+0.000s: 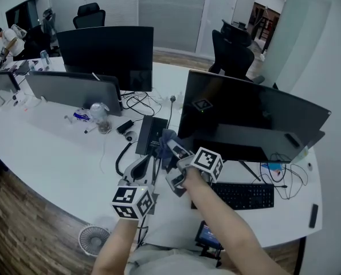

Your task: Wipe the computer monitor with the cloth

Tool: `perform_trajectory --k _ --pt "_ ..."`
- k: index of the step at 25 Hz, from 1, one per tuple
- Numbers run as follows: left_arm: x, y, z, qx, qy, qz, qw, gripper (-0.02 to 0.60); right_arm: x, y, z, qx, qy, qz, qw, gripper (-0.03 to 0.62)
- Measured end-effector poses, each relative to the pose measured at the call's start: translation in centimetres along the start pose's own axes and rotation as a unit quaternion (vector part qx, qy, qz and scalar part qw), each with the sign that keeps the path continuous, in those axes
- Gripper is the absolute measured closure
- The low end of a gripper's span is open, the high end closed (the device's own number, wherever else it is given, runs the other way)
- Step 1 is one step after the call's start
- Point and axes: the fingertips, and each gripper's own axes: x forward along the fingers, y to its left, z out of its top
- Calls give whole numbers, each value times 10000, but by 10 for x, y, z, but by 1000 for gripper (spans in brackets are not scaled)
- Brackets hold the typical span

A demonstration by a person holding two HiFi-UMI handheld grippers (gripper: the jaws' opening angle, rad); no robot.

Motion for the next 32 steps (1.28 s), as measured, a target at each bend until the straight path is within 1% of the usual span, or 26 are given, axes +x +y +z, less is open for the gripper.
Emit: perform_trajectory --k 6,19,32 --pt "4 -1 4 34 -18 -3 10000 574 2 5 2 42 -25 62 10000 468" --pt "6 -6 10 62 -75 53 9999 574 2 32 10 -106 10 273 9996 468" --pt "-5 -1 27 81 -219 293 9993 574 8 55 18 -227 50 441 9988 468"
